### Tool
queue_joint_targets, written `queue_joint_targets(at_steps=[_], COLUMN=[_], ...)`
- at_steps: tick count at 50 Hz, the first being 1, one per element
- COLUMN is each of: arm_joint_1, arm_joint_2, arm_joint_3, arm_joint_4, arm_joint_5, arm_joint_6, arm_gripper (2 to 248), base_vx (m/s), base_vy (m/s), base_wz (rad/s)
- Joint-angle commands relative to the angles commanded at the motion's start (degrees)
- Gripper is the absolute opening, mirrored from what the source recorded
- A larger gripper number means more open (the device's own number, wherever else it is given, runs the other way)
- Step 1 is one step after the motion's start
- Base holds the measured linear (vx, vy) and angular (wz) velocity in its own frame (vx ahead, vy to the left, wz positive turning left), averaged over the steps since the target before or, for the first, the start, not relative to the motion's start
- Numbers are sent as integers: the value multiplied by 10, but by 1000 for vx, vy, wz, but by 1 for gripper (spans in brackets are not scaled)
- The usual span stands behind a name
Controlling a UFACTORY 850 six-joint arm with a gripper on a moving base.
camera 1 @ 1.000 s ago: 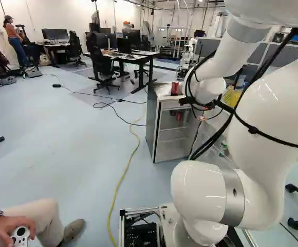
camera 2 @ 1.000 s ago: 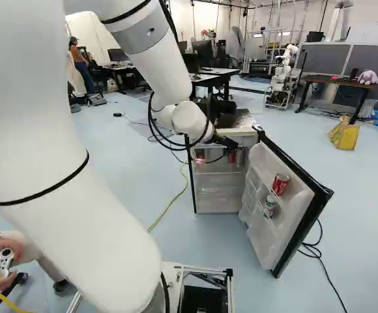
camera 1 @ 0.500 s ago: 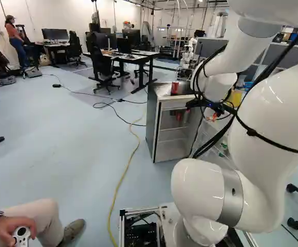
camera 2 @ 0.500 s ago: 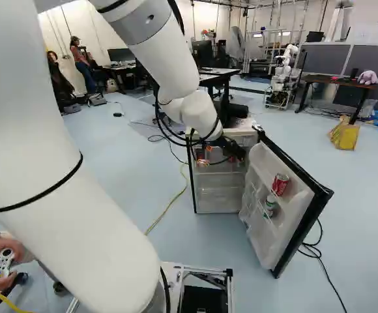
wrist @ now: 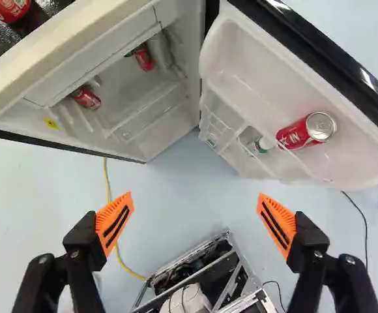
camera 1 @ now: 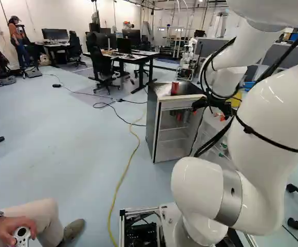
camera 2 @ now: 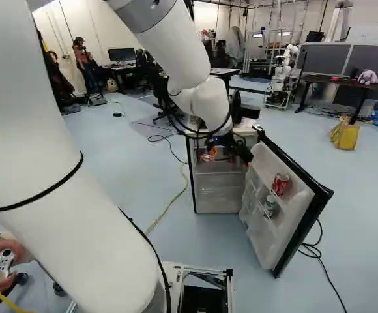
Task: Grab a drink from the fridge
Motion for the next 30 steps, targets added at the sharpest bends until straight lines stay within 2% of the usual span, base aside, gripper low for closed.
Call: queue_joint_targets(at_steps=[30], arm_joint_1=[-39], arm_joint_2=[-26], arm_joint_3=[-76], arm_joint_4=[0], arm_joint_5=[-4], arm_joint_6=[0], arm_gripper=[247], base_vx=[0], base_vy=[0], base_wz=[0])
